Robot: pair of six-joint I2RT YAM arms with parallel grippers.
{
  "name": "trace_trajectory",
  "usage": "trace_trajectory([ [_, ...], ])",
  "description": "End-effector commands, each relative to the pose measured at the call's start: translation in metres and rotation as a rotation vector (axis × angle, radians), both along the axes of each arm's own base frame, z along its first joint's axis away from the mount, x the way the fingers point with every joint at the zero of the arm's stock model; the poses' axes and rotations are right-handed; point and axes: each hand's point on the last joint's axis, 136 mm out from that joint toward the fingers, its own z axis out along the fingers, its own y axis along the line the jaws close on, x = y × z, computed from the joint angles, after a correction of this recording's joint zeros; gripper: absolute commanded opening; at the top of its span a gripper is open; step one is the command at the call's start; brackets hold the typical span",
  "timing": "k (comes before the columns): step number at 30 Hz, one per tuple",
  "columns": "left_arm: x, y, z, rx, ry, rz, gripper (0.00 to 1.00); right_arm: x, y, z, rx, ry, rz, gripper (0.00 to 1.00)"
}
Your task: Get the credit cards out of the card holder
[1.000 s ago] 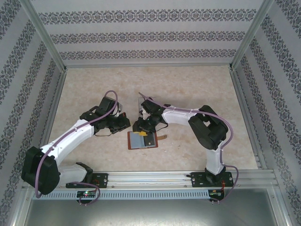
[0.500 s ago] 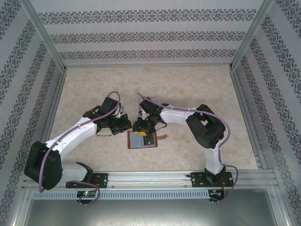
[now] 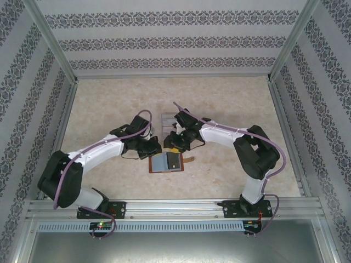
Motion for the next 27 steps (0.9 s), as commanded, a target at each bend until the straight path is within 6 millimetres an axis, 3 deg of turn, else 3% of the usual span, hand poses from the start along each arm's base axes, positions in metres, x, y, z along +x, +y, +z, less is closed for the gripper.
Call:
trace_trajectory([
  [1, 0.003, -0.018, -0.006, -0.044, 0.002, -0.01, 0.0, -0.009, -0.022, -0.009, -0.066, 0.002, -0.003, 0.4],
  [9, 0.003, -0.039, -0.025, -0.065, 0.038, -0.028, 0.0, -0.019, -0.037, -0.027, -0.109, 0.03, -0.008, 0.36],
  [27, -0.006, -0.035, -0.06, -0.024, 0.117, -0.02, 0.0, -0.02, -0.038, -0.04, -0.114, 0.05, -0.005, 0.36],
])
